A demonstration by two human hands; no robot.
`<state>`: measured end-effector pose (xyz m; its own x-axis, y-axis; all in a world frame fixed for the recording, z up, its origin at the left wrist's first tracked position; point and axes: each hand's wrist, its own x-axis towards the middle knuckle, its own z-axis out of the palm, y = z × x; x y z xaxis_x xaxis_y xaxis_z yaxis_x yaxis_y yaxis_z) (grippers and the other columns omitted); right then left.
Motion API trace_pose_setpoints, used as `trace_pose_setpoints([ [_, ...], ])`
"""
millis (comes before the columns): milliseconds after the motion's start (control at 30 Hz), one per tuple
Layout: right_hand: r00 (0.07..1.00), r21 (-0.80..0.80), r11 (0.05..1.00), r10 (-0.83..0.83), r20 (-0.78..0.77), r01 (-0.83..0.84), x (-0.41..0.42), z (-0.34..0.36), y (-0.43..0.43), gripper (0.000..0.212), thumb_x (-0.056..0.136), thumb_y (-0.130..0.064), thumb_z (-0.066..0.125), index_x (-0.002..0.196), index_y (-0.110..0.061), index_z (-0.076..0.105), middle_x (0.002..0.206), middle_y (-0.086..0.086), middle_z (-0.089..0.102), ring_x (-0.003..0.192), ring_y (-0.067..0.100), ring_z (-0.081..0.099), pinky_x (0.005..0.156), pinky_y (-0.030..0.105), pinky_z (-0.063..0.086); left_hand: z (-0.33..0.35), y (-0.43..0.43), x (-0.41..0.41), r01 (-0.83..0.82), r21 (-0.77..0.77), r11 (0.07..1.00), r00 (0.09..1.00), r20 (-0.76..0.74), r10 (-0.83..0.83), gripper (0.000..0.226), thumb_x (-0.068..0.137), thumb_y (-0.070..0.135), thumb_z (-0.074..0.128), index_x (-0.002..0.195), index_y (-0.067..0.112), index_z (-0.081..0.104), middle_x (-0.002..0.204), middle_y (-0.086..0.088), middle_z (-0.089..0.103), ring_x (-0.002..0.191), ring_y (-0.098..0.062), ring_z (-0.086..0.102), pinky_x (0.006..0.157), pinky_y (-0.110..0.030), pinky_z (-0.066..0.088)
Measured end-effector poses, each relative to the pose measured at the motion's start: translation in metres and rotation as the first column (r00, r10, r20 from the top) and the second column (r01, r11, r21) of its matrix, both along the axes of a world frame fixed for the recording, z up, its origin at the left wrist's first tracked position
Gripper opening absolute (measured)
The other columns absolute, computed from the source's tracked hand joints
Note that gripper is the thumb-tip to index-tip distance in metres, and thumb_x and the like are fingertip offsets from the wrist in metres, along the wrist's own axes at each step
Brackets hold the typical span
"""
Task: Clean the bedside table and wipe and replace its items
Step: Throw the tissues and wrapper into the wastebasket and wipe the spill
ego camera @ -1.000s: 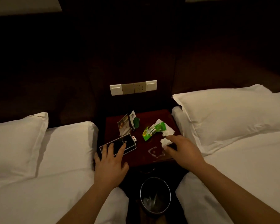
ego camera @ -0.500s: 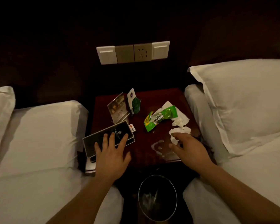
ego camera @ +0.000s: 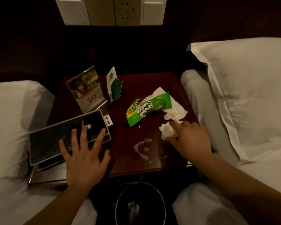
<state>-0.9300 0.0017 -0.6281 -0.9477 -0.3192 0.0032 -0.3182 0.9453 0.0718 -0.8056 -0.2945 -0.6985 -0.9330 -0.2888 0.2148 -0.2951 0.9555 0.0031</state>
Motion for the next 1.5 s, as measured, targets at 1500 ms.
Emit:
trace_pose_setpoints([
  [1500, 0.764, -0.446, 0.854, 0.093, 0.639, 0.269, 0.195, -0.196, -0.025, 0.037, 0.088, -0.009, 0.056, 0.122, -0.022, 0.062, 0.126, -0.001, 0.056, 0.106, 0.019, 0.062, 0.08, 0.019, 0.046, -0.009, 0.005, 0.002, -0.007, -0.004, 1.0, 0.997, -0.081, 0.006, 0.066, 0.089, 0.048, 0.039, 0.152, 0.045, 0.023, 0.159, -0.013, 0.024, 0.15, -0.038, 0.014, 0.116, -0.068, 0.005],
])
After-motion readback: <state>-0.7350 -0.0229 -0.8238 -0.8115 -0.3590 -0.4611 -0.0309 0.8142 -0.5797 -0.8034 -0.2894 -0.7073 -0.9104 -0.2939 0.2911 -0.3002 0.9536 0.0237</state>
